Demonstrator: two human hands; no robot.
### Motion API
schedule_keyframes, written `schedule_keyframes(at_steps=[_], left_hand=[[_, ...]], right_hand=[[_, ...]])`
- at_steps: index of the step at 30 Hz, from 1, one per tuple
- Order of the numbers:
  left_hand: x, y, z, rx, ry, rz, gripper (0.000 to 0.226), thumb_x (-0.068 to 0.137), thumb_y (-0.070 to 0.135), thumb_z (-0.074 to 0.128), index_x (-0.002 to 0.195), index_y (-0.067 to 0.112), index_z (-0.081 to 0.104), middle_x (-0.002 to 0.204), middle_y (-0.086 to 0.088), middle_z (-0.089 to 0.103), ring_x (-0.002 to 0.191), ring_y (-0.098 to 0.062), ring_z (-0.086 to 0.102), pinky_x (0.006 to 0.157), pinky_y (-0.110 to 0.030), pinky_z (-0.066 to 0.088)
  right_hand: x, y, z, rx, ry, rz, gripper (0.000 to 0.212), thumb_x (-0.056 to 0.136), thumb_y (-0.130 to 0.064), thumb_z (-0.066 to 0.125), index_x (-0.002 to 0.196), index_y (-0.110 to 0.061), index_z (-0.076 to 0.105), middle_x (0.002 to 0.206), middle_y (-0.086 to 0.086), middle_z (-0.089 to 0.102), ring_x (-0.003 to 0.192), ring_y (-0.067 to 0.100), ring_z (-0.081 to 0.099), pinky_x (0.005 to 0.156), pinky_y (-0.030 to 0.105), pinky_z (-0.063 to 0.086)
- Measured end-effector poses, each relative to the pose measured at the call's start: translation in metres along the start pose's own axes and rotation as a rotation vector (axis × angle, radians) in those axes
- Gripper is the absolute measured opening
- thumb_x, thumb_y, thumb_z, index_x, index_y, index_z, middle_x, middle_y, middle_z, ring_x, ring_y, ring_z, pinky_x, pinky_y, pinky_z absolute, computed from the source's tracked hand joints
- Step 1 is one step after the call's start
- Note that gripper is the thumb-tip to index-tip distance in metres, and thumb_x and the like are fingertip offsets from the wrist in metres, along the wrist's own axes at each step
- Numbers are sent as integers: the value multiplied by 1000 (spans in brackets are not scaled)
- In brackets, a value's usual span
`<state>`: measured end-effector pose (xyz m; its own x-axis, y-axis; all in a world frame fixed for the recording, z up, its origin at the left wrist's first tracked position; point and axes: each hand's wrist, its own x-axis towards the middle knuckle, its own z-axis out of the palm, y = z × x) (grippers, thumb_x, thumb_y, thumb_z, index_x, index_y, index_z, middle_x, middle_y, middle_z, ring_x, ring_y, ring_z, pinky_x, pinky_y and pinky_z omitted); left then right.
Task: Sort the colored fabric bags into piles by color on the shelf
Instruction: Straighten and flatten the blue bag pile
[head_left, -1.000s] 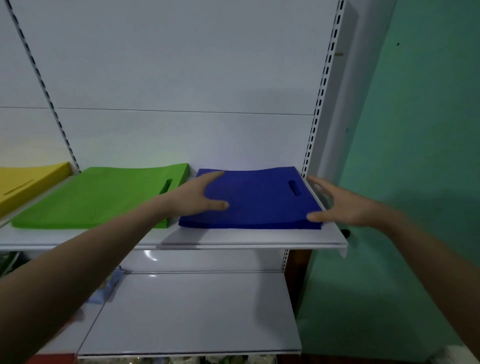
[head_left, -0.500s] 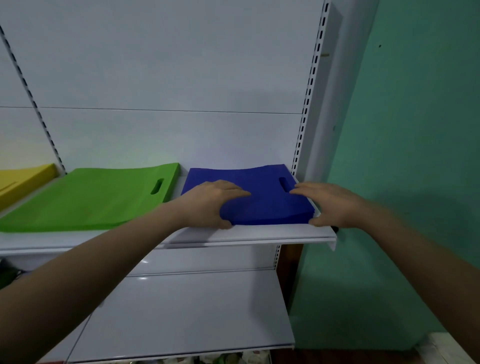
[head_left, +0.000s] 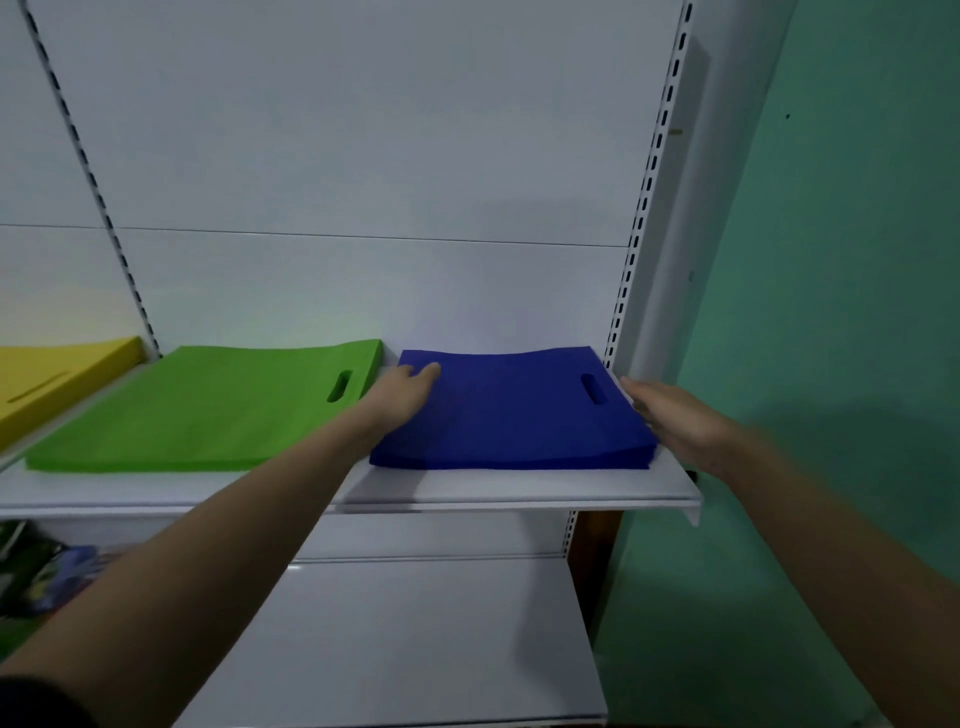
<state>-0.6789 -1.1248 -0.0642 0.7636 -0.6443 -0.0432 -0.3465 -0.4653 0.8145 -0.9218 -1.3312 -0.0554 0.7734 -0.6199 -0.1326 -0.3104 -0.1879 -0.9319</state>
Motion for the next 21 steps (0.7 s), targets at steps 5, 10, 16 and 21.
schedule_keyframes(at_steps=[5, 10, 16, 21], left_hand=[[6, -3, -7, -315, -49, -184, 44, 101, 49, 44, 115, 11, 60, 106, -1, 67, 92, -18, 63, 92, -32, 45], [12, -10, -16, -401, -112, -188, 44, 102, 45, 43, 120, 10, 60, 114, -2, 67, 106, -23, 64, 97, -37, 48], [27, 4, -6, 159, 15, 73, 61, 103, 40, 39, 150, 3, 31, 155, -16, 34, 142, -31, 33, 117, -38, 26], [57, 10, 15, 651, -11, 272, 57, 103, 40, 29, 153, 14, 25, 160, -11, 21, 148, -27, 15, 120, -47, 15]], right_hand=[[11, 0, 11, 241, 28, 97, 37, 100, -39, 52, 120, -10, 66, 110, 12, 72, 94, 27, 70, 82, 38, 56], [13, -1, 12, 247, 31, 124, 37, 99, -37, 53, 121, -10, 65, 110, 13, 72, 100, 30, 69, 89, 43, 54], [19, -21, 22, -146, 216, -17, 46, 101, -39, 44, 136, -11, 52, 134, 14, 58, 111, 25, 61, 95, 42, 46], [50, -50, 72, -493, 229, -341, 51, 102, -33, 45, 149, -17, 35, 154, 0, 32, 132, 18, 41, 106, 28, 32]])
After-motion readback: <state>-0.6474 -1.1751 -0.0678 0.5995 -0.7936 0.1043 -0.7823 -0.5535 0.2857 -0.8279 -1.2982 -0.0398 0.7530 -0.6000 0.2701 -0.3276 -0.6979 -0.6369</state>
